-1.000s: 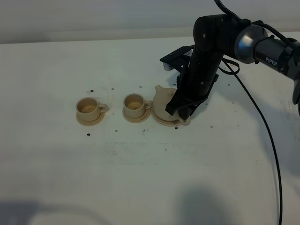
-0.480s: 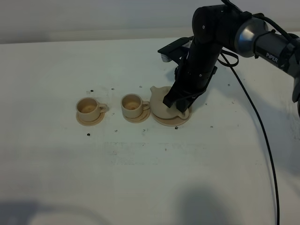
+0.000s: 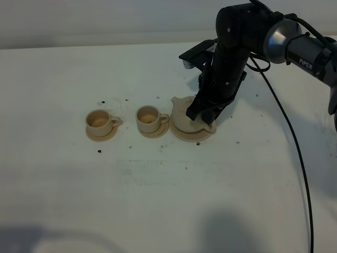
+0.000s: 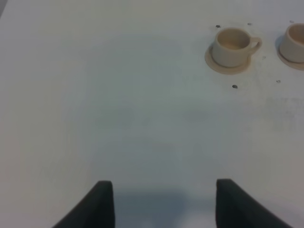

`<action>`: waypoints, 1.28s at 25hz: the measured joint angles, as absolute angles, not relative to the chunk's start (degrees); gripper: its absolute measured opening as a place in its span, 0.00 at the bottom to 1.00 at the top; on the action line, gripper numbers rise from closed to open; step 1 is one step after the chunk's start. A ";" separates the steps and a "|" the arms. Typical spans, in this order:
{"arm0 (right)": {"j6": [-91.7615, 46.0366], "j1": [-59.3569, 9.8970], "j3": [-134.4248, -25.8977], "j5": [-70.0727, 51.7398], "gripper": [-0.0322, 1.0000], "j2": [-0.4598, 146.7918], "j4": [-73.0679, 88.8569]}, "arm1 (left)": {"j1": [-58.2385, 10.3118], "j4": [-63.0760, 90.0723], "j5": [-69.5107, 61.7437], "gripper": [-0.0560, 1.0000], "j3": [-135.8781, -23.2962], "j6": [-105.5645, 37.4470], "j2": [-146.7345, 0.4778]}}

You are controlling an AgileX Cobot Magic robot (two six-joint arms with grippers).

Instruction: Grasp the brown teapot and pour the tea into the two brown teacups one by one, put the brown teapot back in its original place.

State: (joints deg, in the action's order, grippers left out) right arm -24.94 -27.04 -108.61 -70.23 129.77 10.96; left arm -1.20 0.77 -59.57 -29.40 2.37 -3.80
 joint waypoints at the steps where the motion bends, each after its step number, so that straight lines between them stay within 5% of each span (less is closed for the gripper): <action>1: -24.94 -27.04 -108.61 -70.23 0.15 129.77 10.94 | -1.20 0.77 -59.57 0.50 -29.40 2.37 -3.80; 18: -25.06 -27.08 -108.67 -72.28 0.15 132.55 10.85 | -1.20 0.77 -59.57 0.50 -29.40 2.37 -3.80; 27: -25.60 -27.08 -108.67 -71.15 0.38 132.66 9.32 | -1.20 0.77 -59.57 0.50 -29.40 2.42 -3.80; 32: -27.94 -27.09 -108.67 -70.76 0.41 132.66 7.17 | -1.20 0.77 -59.57 0.50 -29.40 2.42 -3.80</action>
